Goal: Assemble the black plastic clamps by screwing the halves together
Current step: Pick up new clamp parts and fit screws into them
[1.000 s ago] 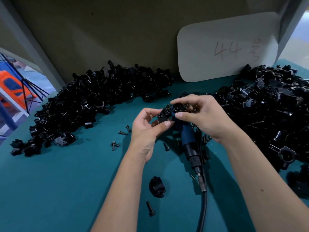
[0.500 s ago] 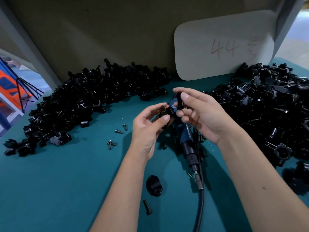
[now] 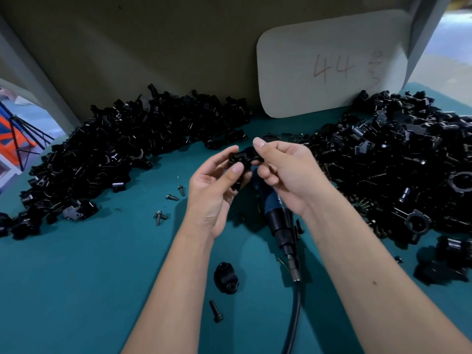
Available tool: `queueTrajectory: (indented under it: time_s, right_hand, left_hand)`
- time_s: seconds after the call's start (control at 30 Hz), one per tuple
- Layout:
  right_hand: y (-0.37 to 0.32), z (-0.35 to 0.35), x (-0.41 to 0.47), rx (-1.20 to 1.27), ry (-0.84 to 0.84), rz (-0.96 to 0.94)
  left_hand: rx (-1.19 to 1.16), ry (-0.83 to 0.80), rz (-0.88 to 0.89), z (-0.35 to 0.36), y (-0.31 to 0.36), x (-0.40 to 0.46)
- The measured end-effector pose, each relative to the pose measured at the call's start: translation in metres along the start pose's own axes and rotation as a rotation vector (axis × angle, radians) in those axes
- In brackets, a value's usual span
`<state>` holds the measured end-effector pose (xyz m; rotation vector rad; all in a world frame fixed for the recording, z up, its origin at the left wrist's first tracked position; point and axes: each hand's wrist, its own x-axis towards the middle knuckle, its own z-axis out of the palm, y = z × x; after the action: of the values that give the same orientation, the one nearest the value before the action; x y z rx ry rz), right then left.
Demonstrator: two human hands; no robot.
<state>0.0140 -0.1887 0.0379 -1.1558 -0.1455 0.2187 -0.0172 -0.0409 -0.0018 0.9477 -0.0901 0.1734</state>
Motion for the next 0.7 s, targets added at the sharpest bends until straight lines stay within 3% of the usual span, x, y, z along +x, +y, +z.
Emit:
queueTrajectory:
  time_s: [0.27,0.4,0.57,0.7]
  right_hand:
    - [0.014,0.007,0.002,-0.372,0.070,-0.095]
    - [0.013,0.007,0.001,-0.439,-0.092,-0.141]
    - [0.018,0.009,0.003,-0.444,-0.001,-0.317]
    - [0.021,0.009,0.003,-0.434,0.009,-0.264]
  left_hand:
    - [-0.055,0.105,-0.056,-0.004,0.004,0.002]
    - [-0.088,0.159,-0.027,-0.005,0.003,0.004]
    - [-0.073,0.179,-0.007,-0.005,0.003,0.005]
    - [-0.048,0.134,-0.015,-0.005,0.003,0.004]
